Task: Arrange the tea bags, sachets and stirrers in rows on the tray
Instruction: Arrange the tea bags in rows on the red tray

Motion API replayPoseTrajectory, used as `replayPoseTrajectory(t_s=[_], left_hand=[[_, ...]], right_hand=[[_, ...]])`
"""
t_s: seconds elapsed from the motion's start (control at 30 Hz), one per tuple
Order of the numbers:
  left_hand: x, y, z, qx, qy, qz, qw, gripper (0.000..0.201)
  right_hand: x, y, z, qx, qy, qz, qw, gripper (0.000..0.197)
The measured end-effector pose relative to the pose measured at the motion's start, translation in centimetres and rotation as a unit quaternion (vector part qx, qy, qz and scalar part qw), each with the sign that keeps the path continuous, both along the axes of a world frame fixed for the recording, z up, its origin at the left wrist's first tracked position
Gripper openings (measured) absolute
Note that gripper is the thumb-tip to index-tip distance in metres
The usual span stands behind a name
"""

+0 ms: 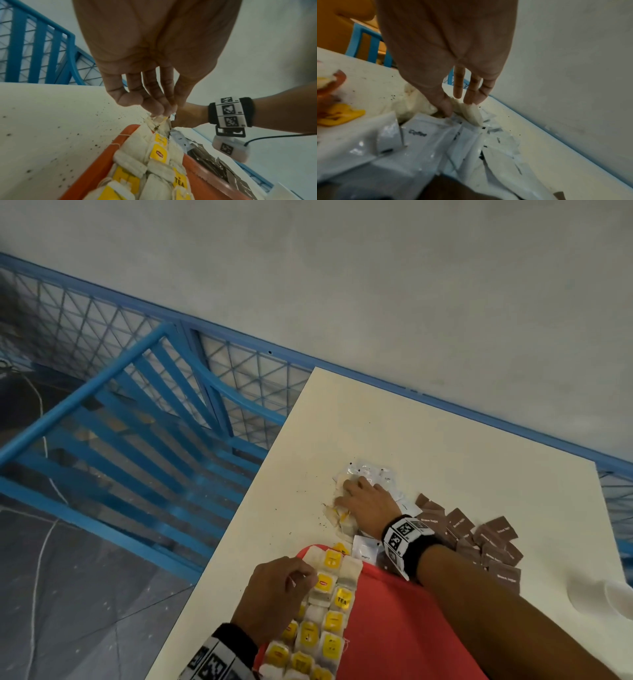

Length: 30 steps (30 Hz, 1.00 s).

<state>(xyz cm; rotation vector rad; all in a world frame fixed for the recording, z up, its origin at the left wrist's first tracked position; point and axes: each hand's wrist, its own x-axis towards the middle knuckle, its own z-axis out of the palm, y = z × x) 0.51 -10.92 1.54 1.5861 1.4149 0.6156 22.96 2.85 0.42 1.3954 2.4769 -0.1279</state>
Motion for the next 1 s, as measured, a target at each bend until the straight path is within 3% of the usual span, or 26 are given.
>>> replayPoseTrajectory(t_s=[0.13, 0.27, 0.4, 0.53, 0.67, 0.77, 0.83, 0.9, 0.93, 1.0], left_hand=[[0.0, 0.1, 0.2, 0.006, -0.009, 0.009, 1.0, 0.008], [0.1, 0.0, 0.8, 0.008, -0.018, 0.006, 1.0, 0.012], [1.1, 0.1, 1.9, 0.018, -0.03, -0.001, 0.999, 0.018], [2.4, 0.0, 3.0, 0.023, -0.04, -0.009, 0.999, 0.014], [3.9, -0.1, 4.4, 0.025, -0.058, -0.011, 0.998, 0.017], [5.4, -0.6, 6.1, -0.061, -0.13, 0.037, 0.989, 0.025], [6.6, -1.0, 7.2, -0.181, -0.223, 0.09, 0.954, 0.043], [7.8, -1.6, 8.2, -0.341, -0.351, 0.1, 0.867, 0.067], [8.3, -2.1, 8.4, -0.409, -0.418, 0.082, 0.807, 0.078], [8.9, -3.5, 8.8, -0.483, -0.513, 0.026, 0.709, 0.092]], right_hand=[[0.0, 0.9, -0.3, -0.034, 0.03, -0.029, 0.999, 0.025], [1.3, 0.6, 1.0, -0.047, 0.165, -0.116, 0.978, 0.02], [4.0, -0.3, 5.4, -0.032, 0.333, -0.252, 0.908, 0.008], [6.0, -2.8, 11.4, -0.097, 0.49, -0.341, 0.796, 0.016], [7.1, -6.6, 15.1, -0.155, 0.541, -0.376, 0.736, 0.02], [7.2, -10.5, 16.7, -0.211, 0.574, -0.393, 0.686, 0.026], [6.9, -13.2, 17.0, -0.269, 0.592, -0.376, 0.66, 0.029], [6.1, -15.7, 16.7, -0.318, 0.578, -0.349, 0.666, 0.03], [5.5, -16.7, 16.4, -0.326, 0.553, -0.328, 0.693, 0.028], [4.2, -18.3, 15.4, -0.302, 0.472, -0.259, 0.786, 0.021]])
